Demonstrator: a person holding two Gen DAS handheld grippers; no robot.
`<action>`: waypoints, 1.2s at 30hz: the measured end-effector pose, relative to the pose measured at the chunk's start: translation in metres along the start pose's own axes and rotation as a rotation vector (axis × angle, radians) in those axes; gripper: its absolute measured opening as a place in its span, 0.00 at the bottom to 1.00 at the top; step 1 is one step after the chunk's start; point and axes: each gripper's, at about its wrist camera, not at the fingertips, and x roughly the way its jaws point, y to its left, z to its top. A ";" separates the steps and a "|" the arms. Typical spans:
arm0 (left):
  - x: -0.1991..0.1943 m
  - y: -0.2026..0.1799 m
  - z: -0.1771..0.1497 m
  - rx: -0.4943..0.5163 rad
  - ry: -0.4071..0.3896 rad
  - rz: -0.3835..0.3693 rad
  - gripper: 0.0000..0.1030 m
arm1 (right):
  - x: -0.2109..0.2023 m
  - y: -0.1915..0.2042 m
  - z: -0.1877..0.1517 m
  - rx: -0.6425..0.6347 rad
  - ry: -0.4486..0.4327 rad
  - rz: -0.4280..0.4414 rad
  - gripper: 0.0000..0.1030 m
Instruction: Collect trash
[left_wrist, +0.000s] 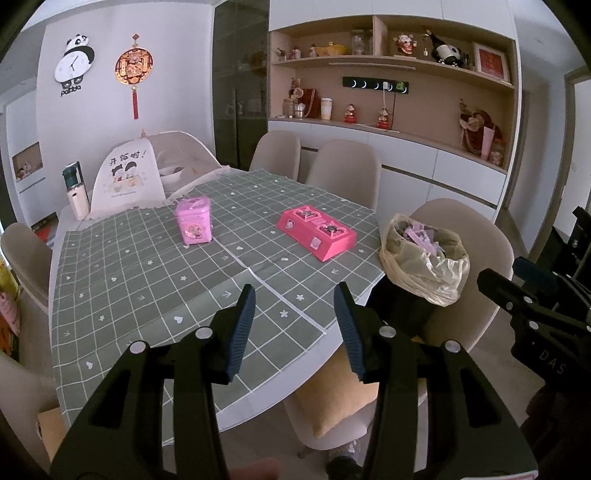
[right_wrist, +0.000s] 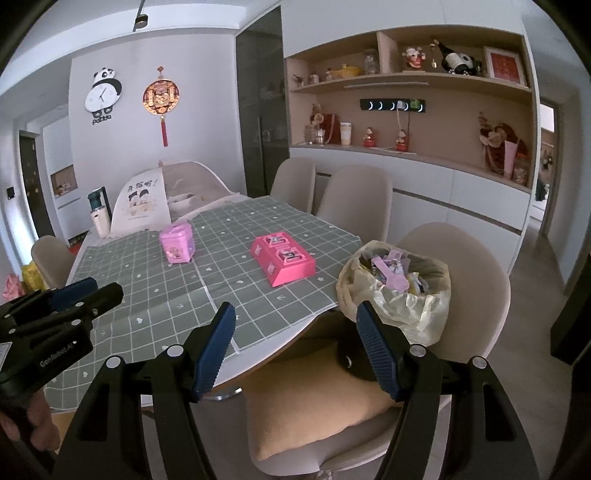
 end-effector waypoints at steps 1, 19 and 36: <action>0.000 0.001 0.000 -0.002 0.000 0.001 0.41 | 0.000 -0.001 0.000 0.001 0.001 -0.001 0.62; 0.003 0.001 -0.003 -0.005 0.010 0.002 0.41 | 0.000 -0.003 0.000 0.003 0.003 0.000 0.62; 0.003 0.005 -0.003 -0.004 0.007 0.001 0.41 | 0.000 -0.003 -0.001 0.005 0.003 -0.001 0.62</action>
